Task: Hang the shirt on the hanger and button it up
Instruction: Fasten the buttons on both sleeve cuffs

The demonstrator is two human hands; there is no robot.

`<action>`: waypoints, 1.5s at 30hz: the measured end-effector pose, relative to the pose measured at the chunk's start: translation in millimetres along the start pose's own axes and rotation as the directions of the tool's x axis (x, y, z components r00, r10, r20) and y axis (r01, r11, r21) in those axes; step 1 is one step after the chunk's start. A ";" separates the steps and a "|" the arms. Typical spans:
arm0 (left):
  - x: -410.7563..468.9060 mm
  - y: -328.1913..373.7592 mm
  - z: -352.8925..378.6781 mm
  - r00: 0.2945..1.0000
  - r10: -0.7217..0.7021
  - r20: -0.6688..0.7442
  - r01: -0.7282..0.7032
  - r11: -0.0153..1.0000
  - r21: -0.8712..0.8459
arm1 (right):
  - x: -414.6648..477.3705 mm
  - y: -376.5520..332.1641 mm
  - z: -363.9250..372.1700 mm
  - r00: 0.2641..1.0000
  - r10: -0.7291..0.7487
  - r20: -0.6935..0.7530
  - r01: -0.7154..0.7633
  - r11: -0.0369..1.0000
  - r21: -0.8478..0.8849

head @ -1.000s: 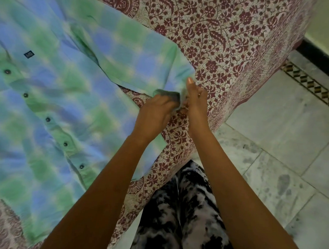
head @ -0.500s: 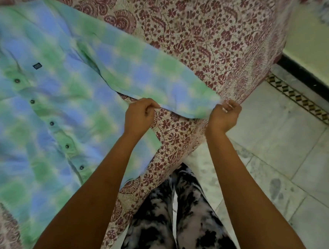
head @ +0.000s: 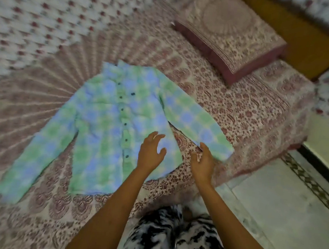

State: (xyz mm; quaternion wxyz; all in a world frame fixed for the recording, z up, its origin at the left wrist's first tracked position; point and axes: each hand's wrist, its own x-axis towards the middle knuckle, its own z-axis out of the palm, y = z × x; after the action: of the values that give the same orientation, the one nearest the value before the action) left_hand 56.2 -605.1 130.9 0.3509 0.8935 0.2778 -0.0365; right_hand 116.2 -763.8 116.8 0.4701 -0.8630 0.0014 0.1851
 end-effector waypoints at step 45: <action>-159.0 -604.2 -208.5 0.765 -0.607 -0.216 0.635 0.767 0.091 | -251.4 -77.0 537.9 0.698 -0.278 0.660 0.503 0.846 -0.175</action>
State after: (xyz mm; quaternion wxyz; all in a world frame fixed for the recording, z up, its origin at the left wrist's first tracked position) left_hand -420.3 -182.9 -37.8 0.2210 0.7753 0.5840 -0.0948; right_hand -275.5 -327.2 -3.4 0.3155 -0.8031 -0.3693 0.3451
